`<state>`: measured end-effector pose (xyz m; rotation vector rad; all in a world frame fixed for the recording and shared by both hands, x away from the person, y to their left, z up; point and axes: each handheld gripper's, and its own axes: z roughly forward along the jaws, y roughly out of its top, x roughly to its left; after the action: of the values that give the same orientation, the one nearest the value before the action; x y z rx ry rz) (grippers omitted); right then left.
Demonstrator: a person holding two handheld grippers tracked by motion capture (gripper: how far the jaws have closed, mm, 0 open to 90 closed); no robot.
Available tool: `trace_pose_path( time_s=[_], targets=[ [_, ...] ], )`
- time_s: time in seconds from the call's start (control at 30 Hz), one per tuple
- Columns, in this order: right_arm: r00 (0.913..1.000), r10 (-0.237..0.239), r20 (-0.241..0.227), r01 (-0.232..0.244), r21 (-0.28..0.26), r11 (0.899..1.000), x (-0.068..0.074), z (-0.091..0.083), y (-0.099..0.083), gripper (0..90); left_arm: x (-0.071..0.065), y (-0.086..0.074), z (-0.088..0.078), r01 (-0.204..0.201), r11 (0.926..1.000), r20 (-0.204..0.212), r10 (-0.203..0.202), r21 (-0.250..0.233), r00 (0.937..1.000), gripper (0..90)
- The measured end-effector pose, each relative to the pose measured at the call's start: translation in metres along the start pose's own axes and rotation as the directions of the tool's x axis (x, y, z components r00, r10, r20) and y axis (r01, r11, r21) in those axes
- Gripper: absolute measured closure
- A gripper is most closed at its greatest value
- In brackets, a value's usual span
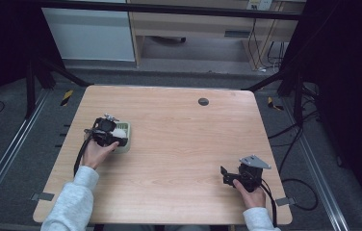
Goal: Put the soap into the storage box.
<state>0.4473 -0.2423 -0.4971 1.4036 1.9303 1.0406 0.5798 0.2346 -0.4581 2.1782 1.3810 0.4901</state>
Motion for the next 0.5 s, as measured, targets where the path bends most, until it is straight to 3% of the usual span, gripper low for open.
trace_pose_path(
  time_s=[0.5],
  targets=[
    [1.0000,-0.005,0.004,0.005,-0.001,1.000,0.000,0.000,0.000,3.9,-0.006,-0.001,-0.023,-0.020,0.9978,-0.002,0.020,-0.063,0.9998,20.2]
  ],
)
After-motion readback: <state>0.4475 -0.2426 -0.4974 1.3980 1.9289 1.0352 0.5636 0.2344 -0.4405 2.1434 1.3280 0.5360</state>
